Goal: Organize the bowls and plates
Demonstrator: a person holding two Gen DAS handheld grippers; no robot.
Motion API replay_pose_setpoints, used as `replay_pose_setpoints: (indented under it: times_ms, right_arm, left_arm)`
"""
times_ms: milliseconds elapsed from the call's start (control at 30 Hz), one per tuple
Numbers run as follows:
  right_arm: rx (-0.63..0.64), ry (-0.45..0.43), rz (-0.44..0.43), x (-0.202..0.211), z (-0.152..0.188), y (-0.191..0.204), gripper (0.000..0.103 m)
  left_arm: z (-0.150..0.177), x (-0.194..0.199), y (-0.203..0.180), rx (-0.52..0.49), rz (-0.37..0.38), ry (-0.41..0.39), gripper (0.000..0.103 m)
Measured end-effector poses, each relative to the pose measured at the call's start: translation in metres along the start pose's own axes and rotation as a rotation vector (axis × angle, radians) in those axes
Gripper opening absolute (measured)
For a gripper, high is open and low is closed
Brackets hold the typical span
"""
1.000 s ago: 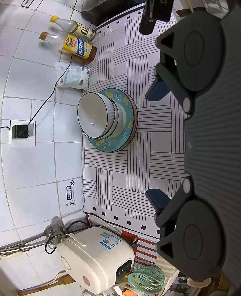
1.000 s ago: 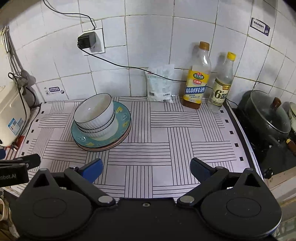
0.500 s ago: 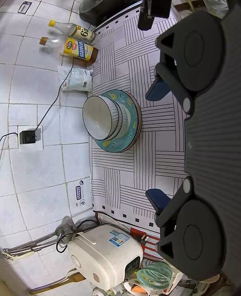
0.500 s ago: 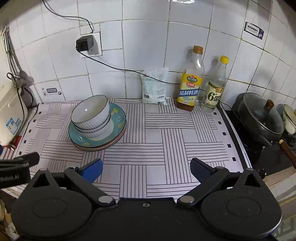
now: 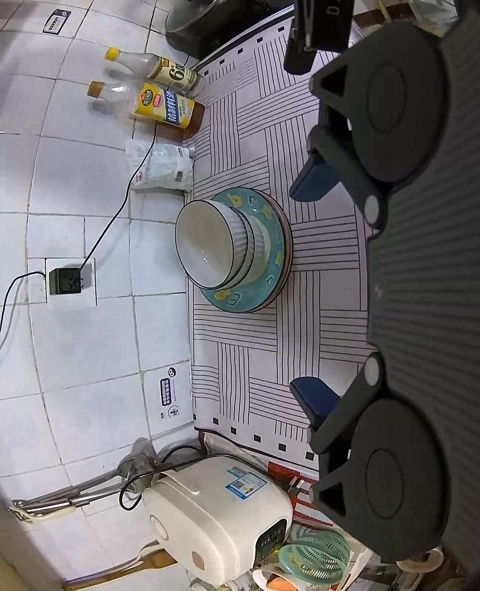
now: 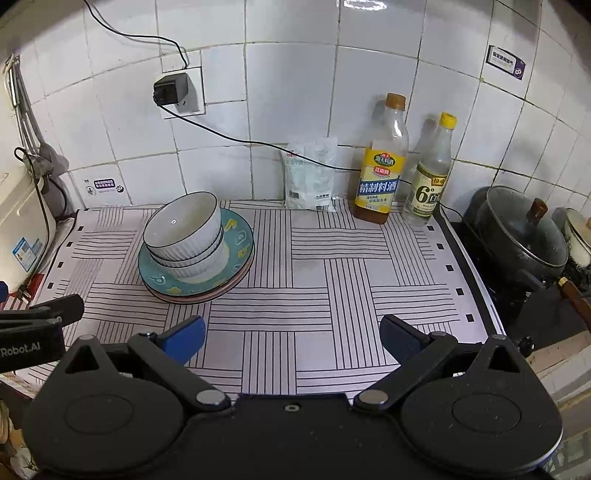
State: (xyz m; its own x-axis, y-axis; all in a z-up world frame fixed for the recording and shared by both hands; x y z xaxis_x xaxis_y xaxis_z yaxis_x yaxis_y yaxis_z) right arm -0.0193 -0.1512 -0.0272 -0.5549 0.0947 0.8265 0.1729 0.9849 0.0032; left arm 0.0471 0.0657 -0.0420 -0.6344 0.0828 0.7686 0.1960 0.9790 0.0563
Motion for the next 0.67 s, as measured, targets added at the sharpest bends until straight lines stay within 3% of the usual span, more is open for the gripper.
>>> replay_pose_setpoints:
  times_ms: [667]
  right_arm:
    - [-0.011,0.034,0.021,-0.014,-0.002,-0.008,0.102]
  left_arm:
    - [-0.002,-0.014,-0.002,-0.001,0.003,0.024,0.103]
Point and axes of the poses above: each gripper's, at about its wrist camera, not at the fingertips, and x roughly against the way its jaws point, y to its left, z to its underside, the point moved 1 cm from there along -x, roughly the way its jaws point, and after that the axes turned 6 degrees about y, right-handed, at the moved point
